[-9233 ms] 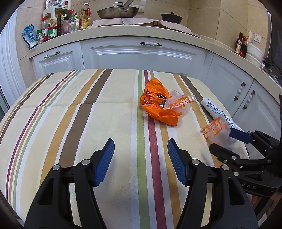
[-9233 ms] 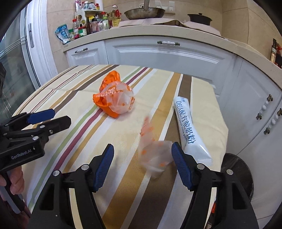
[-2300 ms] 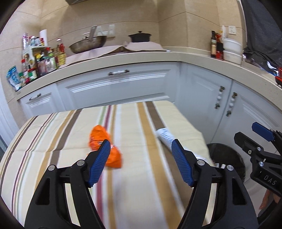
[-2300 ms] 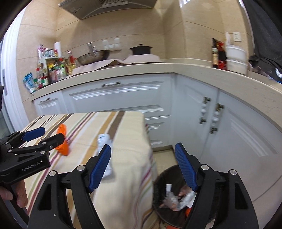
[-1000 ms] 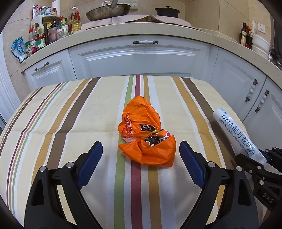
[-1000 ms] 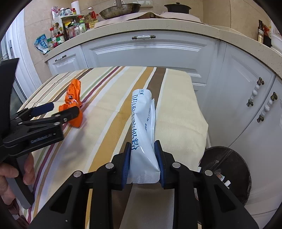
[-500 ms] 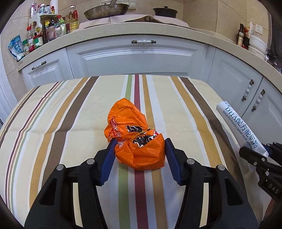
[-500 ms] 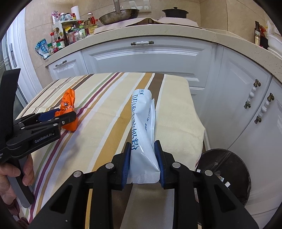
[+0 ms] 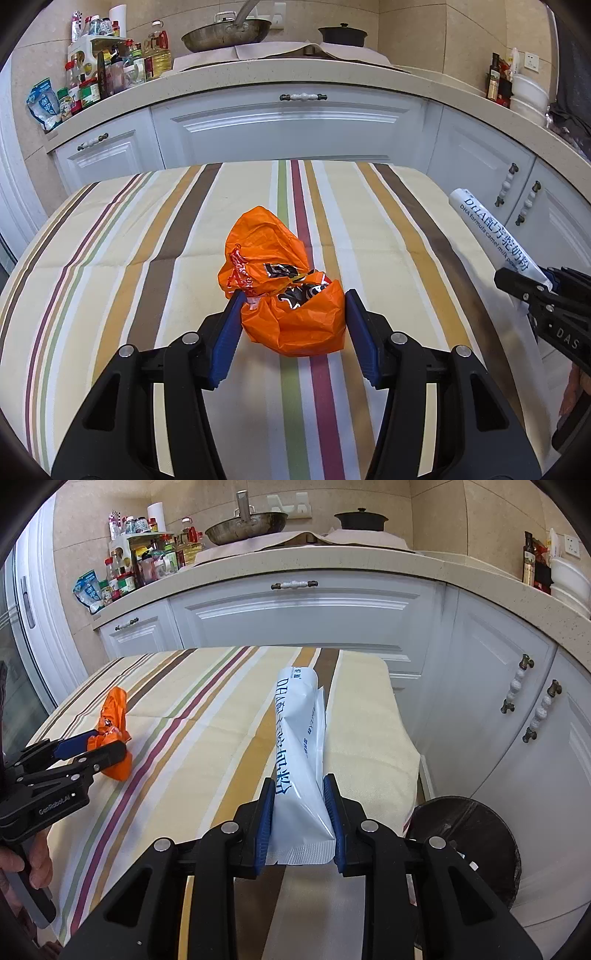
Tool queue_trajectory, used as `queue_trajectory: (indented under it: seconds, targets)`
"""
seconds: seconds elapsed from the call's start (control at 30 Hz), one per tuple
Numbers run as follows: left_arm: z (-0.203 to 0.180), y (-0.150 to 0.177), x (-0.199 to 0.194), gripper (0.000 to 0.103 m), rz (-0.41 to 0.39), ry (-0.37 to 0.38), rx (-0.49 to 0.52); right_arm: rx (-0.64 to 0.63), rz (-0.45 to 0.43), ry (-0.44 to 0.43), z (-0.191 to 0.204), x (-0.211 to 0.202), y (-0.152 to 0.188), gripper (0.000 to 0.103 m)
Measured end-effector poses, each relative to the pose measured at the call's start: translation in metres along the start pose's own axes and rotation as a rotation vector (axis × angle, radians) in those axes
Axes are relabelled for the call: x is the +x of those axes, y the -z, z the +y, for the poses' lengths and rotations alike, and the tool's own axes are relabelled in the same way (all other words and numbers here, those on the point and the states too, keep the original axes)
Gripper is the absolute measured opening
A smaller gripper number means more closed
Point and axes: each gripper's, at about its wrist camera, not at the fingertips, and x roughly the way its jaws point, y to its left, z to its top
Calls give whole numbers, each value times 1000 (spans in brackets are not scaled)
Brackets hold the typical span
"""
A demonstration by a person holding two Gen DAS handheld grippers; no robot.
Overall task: Collect trash
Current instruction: 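Carry the orange bag and white tube over the bin and open both grippers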
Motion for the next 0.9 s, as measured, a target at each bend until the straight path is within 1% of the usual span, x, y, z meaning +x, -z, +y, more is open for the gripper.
queue_trajectory:
  seconds: [0.27,0.53,0.67,0.77,0.9]
  targets:
    - [-1,13,-27,53,-16,4,13,15,-39,11,5,-24,10,28]
    - [-15,25,-57,53,-67,5,47,37,-74,45,5,-55,26,28]
    - [-32,26,-71,53,-94,40,70,59,-97,84,-3,-74,35,28]
    - [-51,25,-78,53,-114,74,99,76,-113,120,-12,-85,42,28]
    - [-88,21,-82,53,-132,141,150,112,-134,182,-33,-102,50,28]
